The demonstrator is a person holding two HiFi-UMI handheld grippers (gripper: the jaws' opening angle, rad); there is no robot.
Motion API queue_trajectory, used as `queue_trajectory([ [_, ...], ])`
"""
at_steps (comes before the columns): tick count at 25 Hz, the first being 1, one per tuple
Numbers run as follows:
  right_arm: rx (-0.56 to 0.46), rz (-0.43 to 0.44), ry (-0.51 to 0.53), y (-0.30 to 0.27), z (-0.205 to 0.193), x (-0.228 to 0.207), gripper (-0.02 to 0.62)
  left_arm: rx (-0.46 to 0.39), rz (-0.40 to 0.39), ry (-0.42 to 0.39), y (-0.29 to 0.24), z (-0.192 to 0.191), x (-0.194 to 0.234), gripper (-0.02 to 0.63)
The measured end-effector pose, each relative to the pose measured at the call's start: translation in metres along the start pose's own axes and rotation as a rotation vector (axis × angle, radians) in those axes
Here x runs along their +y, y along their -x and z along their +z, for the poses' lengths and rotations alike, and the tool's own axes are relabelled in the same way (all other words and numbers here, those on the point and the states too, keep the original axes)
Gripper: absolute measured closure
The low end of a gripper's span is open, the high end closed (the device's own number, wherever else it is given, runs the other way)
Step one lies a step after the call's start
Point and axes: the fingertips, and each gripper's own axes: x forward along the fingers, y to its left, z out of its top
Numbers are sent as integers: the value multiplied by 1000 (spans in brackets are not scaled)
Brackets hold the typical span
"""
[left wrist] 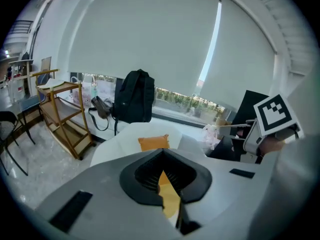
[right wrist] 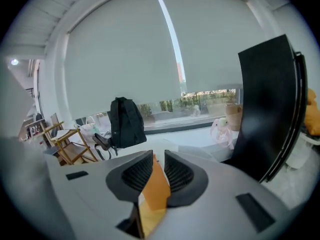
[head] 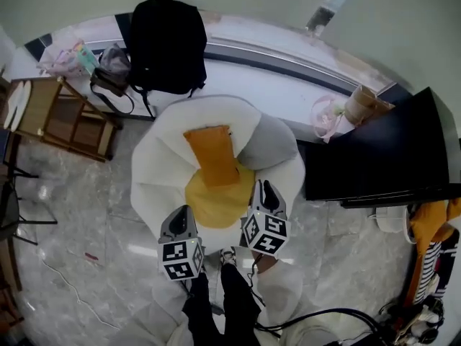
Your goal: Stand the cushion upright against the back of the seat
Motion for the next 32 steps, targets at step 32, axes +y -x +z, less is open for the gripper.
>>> queue_trajectory([
  [32,-29,90,86,173,80,64,511,-142,-138,-66,142,114,-78,611],
])
